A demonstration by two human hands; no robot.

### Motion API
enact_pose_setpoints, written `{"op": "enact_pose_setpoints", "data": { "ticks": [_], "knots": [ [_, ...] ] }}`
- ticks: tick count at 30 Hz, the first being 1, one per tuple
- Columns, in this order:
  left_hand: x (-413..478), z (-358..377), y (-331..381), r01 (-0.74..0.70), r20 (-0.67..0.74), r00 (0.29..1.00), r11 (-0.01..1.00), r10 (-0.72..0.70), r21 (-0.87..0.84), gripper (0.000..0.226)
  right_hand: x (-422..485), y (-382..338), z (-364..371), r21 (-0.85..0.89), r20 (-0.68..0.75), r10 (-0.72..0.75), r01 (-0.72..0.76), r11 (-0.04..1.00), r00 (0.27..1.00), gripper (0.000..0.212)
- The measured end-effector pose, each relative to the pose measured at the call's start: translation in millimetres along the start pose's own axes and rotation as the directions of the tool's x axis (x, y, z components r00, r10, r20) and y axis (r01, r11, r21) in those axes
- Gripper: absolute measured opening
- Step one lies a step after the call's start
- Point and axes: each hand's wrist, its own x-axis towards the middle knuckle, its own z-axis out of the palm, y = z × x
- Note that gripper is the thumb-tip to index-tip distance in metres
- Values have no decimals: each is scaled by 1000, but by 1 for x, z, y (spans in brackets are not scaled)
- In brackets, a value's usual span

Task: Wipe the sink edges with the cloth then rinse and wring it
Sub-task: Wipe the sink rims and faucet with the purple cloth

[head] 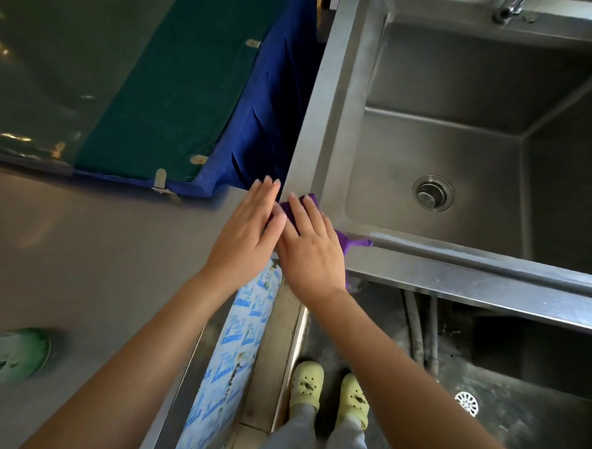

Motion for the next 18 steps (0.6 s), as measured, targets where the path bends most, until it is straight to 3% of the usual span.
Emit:
{"op": "enact_pose_setpoints", "data": {
  "ticks": [3, 8, 12, 18],
  "knots": [
    [47, -3, 3, -101, 183, 979, 992, 86, 75, 63, -24, 0, -1, -1, -54, 20, -20, 1000, 998, 45],
    [103, 1, -2, -288, 451, 882, 913, 136, 289, 51, -20, 3, -1, -20, -70, 60, -61, 998, 996, 45],
    [115, -3, -10, -399, 511, 841, 842, 178, 363, 52, -6, 1, 0, -31, -33, 57, -58, 998, 998, 46],
    [115, -7, -7, -424, 527, 833, 807, 169, 411, 54, -36, 18, -8, -11, -22, 76, -76, 997, 997, 42]
  ]
}}
